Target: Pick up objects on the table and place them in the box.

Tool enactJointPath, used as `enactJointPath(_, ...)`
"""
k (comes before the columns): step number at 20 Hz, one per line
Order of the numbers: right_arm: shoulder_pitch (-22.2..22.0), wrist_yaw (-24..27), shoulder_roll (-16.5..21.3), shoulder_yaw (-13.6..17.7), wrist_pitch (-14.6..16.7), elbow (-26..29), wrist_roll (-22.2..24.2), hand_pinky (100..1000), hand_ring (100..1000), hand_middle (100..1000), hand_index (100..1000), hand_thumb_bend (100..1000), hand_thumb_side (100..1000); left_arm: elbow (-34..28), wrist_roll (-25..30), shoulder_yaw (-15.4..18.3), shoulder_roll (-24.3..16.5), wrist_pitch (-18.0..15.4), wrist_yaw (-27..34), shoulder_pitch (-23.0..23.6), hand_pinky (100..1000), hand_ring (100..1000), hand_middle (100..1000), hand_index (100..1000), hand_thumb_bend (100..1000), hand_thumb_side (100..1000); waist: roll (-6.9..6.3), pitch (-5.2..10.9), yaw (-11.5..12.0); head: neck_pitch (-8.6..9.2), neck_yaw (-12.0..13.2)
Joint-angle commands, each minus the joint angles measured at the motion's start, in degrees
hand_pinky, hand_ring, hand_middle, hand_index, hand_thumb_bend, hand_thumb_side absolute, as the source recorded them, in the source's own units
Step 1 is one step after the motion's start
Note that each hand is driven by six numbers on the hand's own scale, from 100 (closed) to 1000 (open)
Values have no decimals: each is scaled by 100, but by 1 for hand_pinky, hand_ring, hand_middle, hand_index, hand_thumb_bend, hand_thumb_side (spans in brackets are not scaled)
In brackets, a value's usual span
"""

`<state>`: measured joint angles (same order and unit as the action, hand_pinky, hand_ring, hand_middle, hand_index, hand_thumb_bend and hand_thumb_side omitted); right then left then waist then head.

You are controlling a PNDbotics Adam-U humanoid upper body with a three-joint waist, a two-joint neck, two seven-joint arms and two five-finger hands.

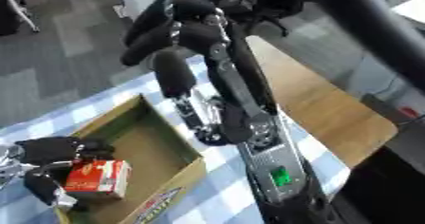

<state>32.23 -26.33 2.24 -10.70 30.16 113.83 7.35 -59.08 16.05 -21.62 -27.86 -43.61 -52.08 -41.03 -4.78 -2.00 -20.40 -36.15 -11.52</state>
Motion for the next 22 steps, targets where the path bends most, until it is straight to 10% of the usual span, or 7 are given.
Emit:
enactJointPath(1, 14, -52, 120, 28, -7, 77, 20, 455, 510, 532, 578, 100, 1000, -1060, -683, 268, -549, 363, 777, 112, 1000, 1000, 1000, 1000, 397, 1000, 39, 108, 80, -59, -16)
enactJointPath(9, -239, -261, 521, 200, -99, 77, -88, 454, 510, 533, 578, 100, 1000, -3964, -2271, 1502, -1897, 2271, 2177, 1730, 875, 843, 880, 992, 280, 1000, 179, 163, 607, -209, -224)
enactJointPath(10, -303, -310, 569, 292, -149, 77, -155, 453, 508, 533, 579, 100, 1000, -4315, -2471, 1712, -1897, 2485, 2341, 2048, 454, 593, 702, 838, 241, 1000, 222, 163, 705, -323, -188)
enactJointPath(11, -363, -366, 617, 384, -206, 77, -241, 453, 509, 533, 579, 100, 1000, -4669, -2706, 1882, -1863, 2697, 2532, 2349, 500, 621, 727, 850, 238, 1000, 258, 168, 788, -428, -160)
enactJointPath(12, -434, -425, 663, 469, -270, 77, -326, 452, 507, 534, 581, 100, 1000, -4995, -2964, 2009, -1758, 2878, 2731, 2614, 100, 362, 481, 683, 214, 1000, 309, 177, 880, -583, -119)
enactJointPath(13, -494, -485, 707, 542, -328, 77, -410, 452, 507, 534, 581, 100, 1000, -5274, -3244, 2086, -1651, 2995, 2916, 2838, 100, 362, 481, 683, 214, 1000, 342, 186, 952, -682, -103)
enactJointPath(22, -904, -835, 1102, 825, -614, 77, -1050, 445, 502, 531, 579, 100, 1000, -5551, -4763, 2117, -548, 1777, 3623, 3166, 100, 265, 370, 571, 164, 969, 615, 198, 1421, -797, -706)
